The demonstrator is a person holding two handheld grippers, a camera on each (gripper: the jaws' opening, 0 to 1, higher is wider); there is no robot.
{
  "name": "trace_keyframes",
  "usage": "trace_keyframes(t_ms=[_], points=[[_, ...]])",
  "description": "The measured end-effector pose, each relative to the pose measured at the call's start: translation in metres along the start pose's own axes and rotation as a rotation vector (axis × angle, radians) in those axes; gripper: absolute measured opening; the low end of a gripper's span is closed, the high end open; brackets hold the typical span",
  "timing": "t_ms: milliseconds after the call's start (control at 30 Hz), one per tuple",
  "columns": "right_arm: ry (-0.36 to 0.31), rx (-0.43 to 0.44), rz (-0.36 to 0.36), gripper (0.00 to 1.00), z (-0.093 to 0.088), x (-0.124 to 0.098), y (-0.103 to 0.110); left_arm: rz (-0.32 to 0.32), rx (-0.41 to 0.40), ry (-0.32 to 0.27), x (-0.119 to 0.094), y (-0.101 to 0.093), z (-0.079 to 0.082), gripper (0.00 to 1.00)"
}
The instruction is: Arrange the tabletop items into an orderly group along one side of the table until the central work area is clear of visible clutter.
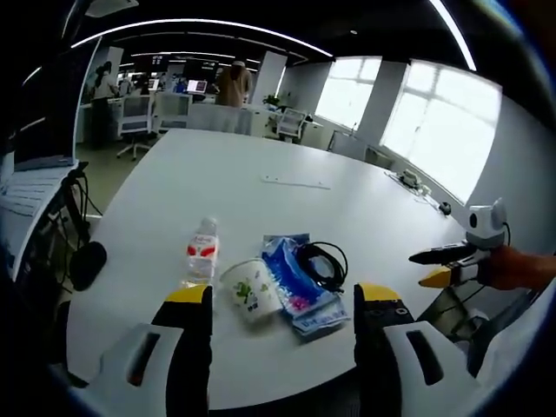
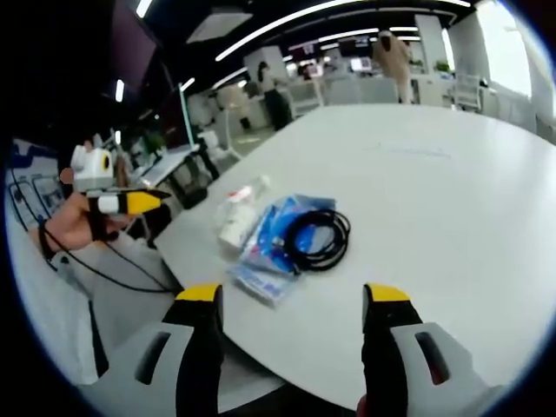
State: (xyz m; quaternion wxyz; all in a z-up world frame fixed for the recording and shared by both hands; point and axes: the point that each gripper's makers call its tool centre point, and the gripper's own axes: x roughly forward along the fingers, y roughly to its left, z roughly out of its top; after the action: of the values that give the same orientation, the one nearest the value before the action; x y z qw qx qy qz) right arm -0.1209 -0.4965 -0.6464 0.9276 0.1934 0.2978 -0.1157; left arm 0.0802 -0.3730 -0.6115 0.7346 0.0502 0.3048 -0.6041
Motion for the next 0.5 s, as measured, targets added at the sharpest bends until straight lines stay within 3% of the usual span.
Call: trace_keyframes(t_ms=[500], points=[[0.018,0.013,-0.001,0.62,-0.0057,0.0029,0.0027,0.0,-0.02,0.019,0.0064,0.0067,-0.0061,0.64]])
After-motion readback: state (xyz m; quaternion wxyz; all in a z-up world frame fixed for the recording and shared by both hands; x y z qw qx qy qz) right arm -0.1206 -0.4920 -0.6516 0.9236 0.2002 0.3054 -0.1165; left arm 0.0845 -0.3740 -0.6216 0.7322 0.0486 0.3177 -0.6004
